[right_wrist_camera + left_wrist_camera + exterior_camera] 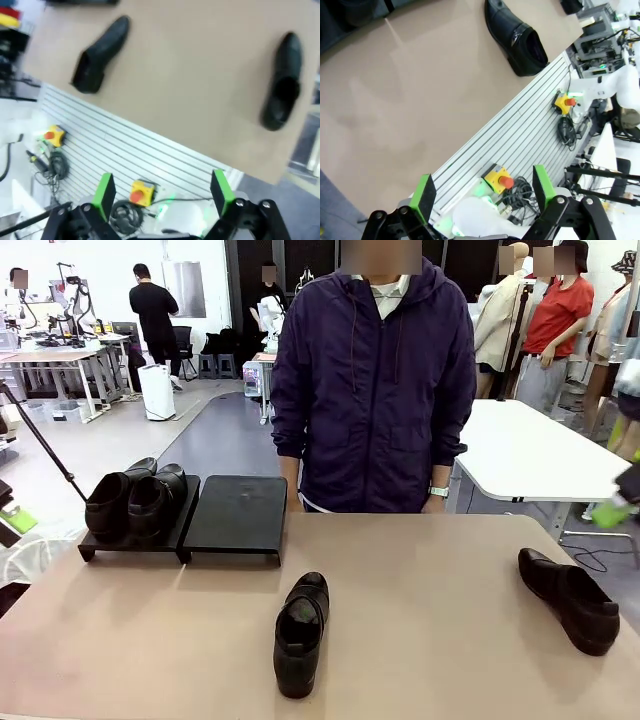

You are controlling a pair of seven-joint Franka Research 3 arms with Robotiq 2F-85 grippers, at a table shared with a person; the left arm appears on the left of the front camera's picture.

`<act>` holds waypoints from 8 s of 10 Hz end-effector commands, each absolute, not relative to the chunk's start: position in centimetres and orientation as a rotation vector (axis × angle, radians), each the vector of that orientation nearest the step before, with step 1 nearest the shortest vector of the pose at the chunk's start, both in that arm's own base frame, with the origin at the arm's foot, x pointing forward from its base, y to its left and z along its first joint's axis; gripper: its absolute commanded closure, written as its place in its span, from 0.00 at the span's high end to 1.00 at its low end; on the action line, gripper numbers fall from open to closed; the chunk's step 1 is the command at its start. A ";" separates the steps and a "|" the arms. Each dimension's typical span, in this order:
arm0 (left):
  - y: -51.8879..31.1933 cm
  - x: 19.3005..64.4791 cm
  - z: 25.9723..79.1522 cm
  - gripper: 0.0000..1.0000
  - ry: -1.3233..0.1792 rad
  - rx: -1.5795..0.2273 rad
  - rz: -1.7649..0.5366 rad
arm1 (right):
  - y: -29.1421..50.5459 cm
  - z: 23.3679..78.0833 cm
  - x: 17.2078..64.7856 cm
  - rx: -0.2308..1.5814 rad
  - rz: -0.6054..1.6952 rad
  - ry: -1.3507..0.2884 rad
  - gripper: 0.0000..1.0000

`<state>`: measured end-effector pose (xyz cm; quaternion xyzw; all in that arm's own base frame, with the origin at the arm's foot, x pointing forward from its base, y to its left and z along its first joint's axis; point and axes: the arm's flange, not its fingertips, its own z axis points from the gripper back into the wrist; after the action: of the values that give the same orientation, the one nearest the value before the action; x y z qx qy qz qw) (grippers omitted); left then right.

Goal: Organize the shoes by placing them on the stand.
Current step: Pick up one Shoe and place it in the middle of the table, then place the Shoe from the middle of the table onto the Shoes Stand.

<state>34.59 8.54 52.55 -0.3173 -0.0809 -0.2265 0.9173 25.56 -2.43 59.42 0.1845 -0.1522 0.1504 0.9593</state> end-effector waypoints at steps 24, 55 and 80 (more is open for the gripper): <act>-36.6 38.2 47.1 1.00 0.354 -0.474 -0.460 | -4.9 58.5 25.8 0.354 0.296 -0.336 1.00; -38.4 35.8 42.6 0.00 0.326 -0.261 -0.382 | -4.9 58.5 25.8 0.354 0.296 -0.336 1.00; -17.7 59.0 49.2 0.00 -0.323 0.022 -0.104 | -4.9 58.5 25.8 0.354 0.296 -0.336 1.00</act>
<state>58.91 -17.89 49.21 0.0286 -0.1495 -0.0455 0.9873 25.83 -4.86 58.38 0.1681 -0.1648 0.1429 0.9613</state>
